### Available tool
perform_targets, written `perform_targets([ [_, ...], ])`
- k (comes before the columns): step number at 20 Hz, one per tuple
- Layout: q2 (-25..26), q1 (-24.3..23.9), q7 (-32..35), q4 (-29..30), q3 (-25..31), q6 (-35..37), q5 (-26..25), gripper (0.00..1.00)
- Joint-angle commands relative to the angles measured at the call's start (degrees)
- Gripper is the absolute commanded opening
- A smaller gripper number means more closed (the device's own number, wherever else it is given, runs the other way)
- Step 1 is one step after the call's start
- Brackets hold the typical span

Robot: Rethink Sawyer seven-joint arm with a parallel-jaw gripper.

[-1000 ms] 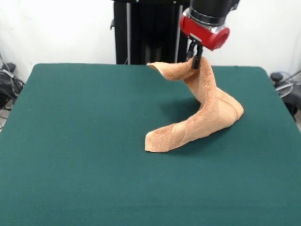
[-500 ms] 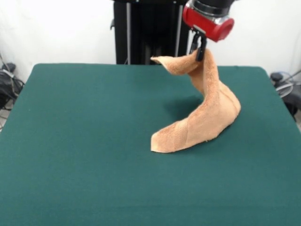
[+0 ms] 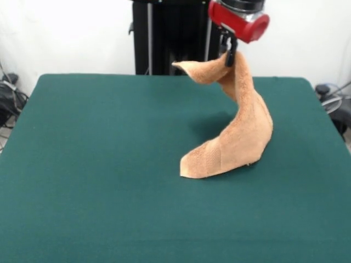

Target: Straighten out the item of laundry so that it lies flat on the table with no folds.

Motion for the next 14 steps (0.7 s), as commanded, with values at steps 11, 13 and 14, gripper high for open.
perform_targets([
  [11, -2.75, -18.75, -6.14, 6.21, 13.04, -8.24, -5.79, 0.0],
  [13, -2.91, -19.57, -5.87, 6.73, 13.96, -9.13, -6.86, 0.0],
  [14, -3.01, -20.21, -5.78, 7.23, 14.6, -9.82, -7.36, 0.0],
])
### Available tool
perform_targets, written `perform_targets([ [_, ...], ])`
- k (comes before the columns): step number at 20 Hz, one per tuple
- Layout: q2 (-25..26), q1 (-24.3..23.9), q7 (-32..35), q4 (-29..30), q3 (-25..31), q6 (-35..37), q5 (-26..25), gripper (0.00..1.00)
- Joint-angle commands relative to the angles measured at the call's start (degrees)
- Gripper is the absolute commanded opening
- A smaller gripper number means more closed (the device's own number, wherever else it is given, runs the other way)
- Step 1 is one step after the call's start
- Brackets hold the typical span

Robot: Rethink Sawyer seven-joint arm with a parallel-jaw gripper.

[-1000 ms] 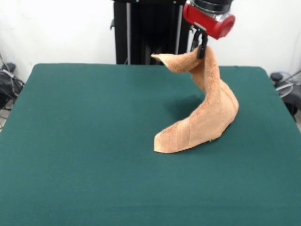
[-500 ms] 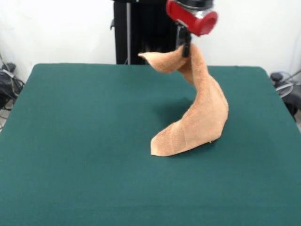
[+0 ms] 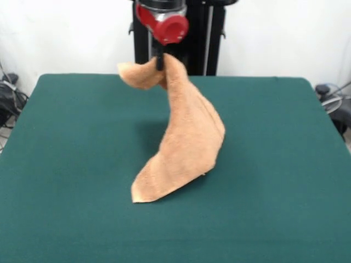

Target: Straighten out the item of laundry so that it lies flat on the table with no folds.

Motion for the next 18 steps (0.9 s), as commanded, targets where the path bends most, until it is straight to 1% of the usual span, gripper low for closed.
perform_targets([
  [1, -1.17, -2.71, -5.38, 5.03, 10.27, -4.84, -5.65, 0.0],
  [6, -0.8, -3.84, -3.54, 5.55, 12.21, -7.38, -8.33, 0.0],
  [9, -0.73, -3.75, -1.55, 5.03, 12.47, -7.08, -8.87, 0.0],
  [12, -0.4, -1.92, 0.38, 3.27, 11.26, -5.02, -9.44, 0.0],
  [15, 0.33, 0.53, 3.33, 1.43, 9.87, -3.49, -8.83, 0.0],
  [18, 1.64, 5.36, 7.52, -1.39, 6.66, -1.43, -7.95, 0.0],
])
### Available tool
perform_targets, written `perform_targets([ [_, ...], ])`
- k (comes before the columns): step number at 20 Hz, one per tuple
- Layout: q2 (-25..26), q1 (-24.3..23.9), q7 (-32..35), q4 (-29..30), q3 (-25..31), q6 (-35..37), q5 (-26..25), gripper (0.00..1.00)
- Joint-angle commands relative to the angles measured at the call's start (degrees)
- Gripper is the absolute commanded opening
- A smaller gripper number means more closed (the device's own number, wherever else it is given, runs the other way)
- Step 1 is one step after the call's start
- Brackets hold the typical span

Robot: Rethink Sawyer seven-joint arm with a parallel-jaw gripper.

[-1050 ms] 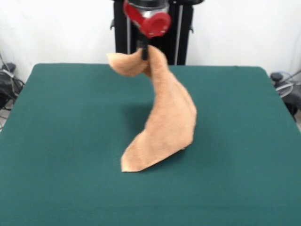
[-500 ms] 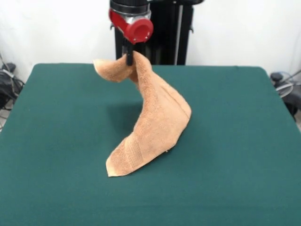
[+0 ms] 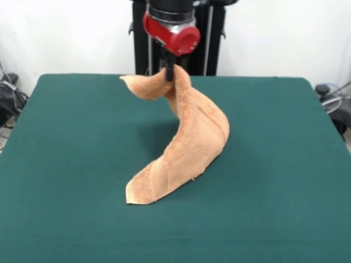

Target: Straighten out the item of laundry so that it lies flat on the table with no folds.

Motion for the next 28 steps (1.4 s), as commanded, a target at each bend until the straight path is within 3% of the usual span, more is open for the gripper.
perform_targets([
  [1, 1.84, 7.78, 8.82, -2.71, 0.33, 3.01, -1.19, 0.0],
  [13, 5.86, 17.39, 17.59, -12.65, -6.03, 13.69, 5.26, 0.0],
  [28, 10.52, 26.21, 25.22, -19.4, -13.18, 19.18, 10.16, 0.0],
])
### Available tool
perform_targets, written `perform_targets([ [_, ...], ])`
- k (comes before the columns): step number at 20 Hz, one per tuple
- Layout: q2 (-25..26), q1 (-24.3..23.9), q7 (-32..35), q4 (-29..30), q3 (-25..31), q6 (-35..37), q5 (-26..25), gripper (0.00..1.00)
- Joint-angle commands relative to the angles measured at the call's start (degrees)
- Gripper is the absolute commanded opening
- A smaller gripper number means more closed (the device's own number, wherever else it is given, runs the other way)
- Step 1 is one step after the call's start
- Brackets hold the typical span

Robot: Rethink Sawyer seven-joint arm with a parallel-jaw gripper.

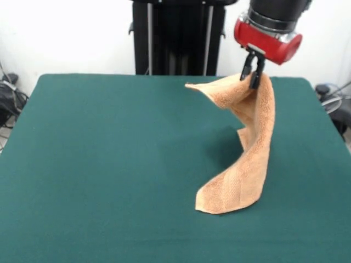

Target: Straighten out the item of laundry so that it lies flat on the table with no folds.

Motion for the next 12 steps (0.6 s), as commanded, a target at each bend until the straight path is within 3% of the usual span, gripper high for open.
perform_targets([
  [1, 2.94, 4.29, 22.99, -4.7, -3.75, 7.07, 3.81, 0.0],
  [7, 3.44, 7.08, 25.79, -6.76, -5.69, 9.11, 5.4, 0.0],
  [12, 2.4, 6.34, 24.1, -6.49, -4.19, 9.85, 6.28, 0.0],
])
